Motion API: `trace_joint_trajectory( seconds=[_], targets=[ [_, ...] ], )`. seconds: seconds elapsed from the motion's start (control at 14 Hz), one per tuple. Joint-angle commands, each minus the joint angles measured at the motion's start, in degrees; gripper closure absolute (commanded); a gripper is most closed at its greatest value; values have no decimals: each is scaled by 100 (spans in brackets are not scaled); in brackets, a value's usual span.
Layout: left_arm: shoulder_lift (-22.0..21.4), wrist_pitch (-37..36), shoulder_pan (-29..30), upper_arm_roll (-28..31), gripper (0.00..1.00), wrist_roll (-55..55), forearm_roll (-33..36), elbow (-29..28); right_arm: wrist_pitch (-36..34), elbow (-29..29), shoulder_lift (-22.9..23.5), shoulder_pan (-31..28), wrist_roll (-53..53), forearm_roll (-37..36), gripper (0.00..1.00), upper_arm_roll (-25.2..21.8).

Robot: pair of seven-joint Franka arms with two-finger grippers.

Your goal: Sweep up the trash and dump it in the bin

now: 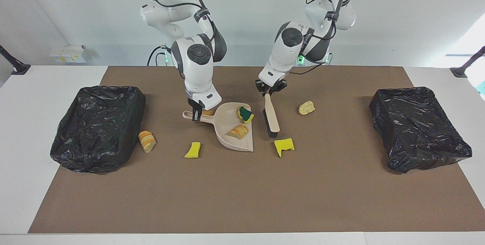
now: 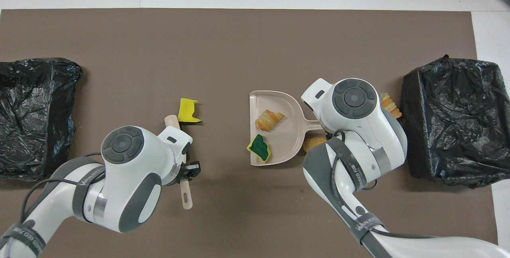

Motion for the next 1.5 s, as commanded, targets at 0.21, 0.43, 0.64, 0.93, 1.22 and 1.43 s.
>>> trace_joint_trajectory(
  seconds=[0.21,0.43,0.64,0.93,1.22,1.43],
  targets=[
    [-56,-870,-314,124,100,98,-30,219,214,-164,-60,-15,-88,-85,100,39],
    [-425,-1555,-51,142,100,-260,-39,271,214,-164,-60,-15,-88,-85,100,39],
    [-645,-2261,21,133,100,-2028,-30,263,214,-164,-60,-15,-88,-85,100,39],
    [-803,-2813,20,80,100,-3822,-30,141,223,-164,-60,-15,-96,-85,100,39],
    [-1040,-2903,556,116,100,-3743,-22,-333,223,-164,-51,-15,-88,-85,100,39],
    [-1155,-3113,679,124,100,-3751,5,-493,223,-164,-43,-15,-88,-85,100,30]
  ],
)
